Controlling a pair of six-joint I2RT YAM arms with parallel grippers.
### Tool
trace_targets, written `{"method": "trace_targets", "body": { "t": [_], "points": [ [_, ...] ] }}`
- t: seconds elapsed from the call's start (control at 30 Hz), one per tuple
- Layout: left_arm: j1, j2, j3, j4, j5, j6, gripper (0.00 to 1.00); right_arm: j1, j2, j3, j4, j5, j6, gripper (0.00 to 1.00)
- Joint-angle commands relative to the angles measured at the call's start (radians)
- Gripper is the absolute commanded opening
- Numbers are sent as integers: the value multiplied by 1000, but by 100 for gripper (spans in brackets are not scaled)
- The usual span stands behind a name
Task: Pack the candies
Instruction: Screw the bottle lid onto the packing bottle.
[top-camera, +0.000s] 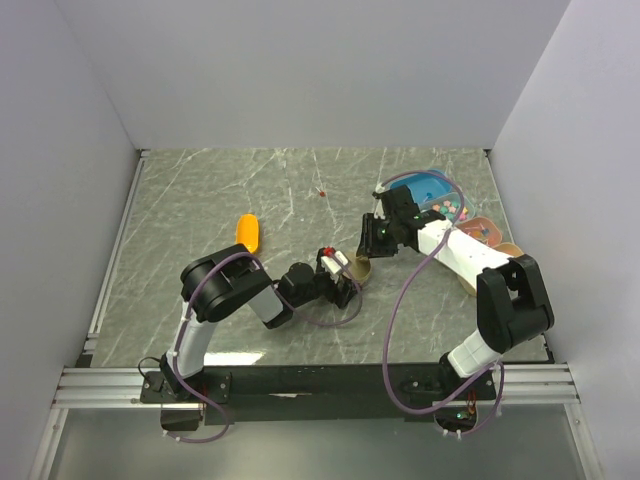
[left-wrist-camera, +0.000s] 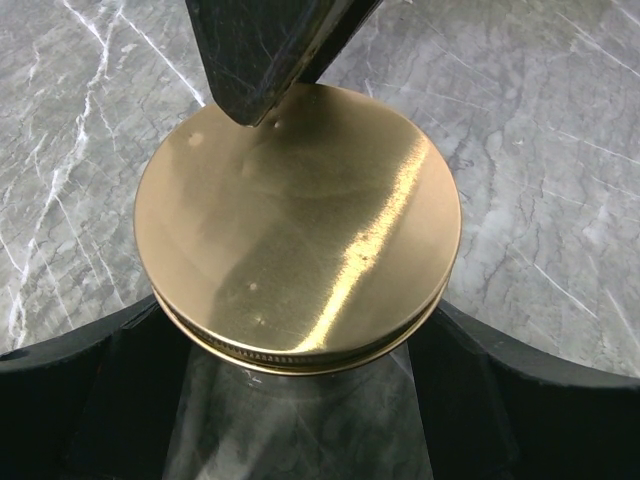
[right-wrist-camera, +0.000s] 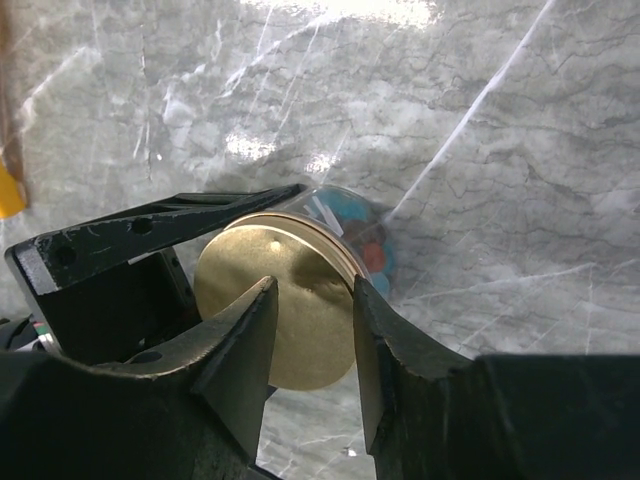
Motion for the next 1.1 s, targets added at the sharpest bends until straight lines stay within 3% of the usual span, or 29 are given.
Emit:
{"method": "trace_targets", "body": {
  "t": [0.0,0.3,0.5,0.7,0.9,1.07],
  "points": [
    [3,-10,8,-84,8,-9,81,22,-3,8,-15,29,3,42],
    [9,-13,21,-128,-18,-26,80,83,-93,-96,-35,67,66,33],
    [12,-26,10,-134,-33,-32,80,183,-254,-223,-56,8,179,31],
    [14,-41,-7,-138,-19,-34,80,151,-353,-219,-102,44,164,31],
    [14,-61,-39,-137,4,-40,80,22,-269,-111,-66,56,37,32],
    [14,-73,-45,-147,31,-40,80,-3,-125,40,-27,-6,-87,39]
  ]
}}
